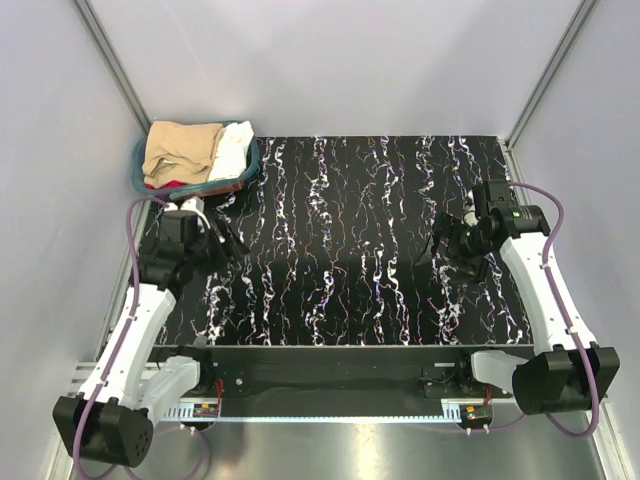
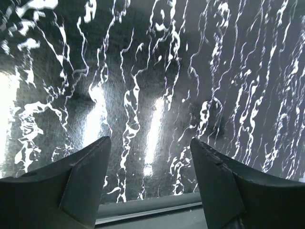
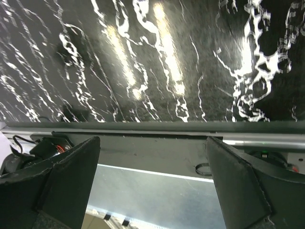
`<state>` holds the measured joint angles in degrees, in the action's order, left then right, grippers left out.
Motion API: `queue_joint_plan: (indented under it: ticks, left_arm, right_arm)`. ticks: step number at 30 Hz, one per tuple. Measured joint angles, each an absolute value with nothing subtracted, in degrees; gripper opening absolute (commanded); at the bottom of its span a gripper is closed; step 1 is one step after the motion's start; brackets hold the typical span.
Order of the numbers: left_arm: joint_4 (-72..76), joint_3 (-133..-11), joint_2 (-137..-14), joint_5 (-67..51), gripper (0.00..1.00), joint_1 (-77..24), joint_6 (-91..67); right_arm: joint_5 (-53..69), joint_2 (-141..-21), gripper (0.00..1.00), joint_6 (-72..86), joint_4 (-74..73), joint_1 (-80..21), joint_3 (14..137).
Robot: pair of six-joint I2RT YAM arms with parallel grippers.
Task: Fold and stack the t-shirts
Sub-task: Grab the tshirt from the pile
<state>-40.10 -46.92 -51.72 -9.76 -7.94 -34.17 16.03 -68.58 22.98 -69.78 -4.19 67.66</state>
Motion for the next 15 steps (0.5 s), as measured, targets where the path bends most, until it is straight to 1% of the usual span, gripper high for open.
queue_joint_plan:
  ticks: [4,6,8,12,15]
  left_arm:
    - [-40.47,-56.38,-58.48,-9.45,0.68,-5.34,-33.63]
    - [-38.85,-61.69,-63.16,-9.96,0.63,-2.57,-33.3]
    - [-36.4,-67.13,-68.9,-10.92,0.62,1.39,-33.17]
    - [-31.33,-72.88,-78.56,-13.43,0.61,10.09,-33.93]
    - [-26.17,-74.56,-86.17,-16.27,0.53,17.52,-35.97]
  right_arm:
    - [16.64,-68.77,1.0,23.35,-69.36,-4.19,70.37]
    - [18.17,-68.38,1.0,24.08,-68.47,-4.19,70.65]
    - [19.9,-67.46,1.0,24.86,-68.01,-4.19,70.52]
    - [23.33,-64.69,1.0,25.76,-67.05,-4.19,69.65]
    - [25.67,-63.7,1.0,25.98,-66.83,-4.19,68.73]
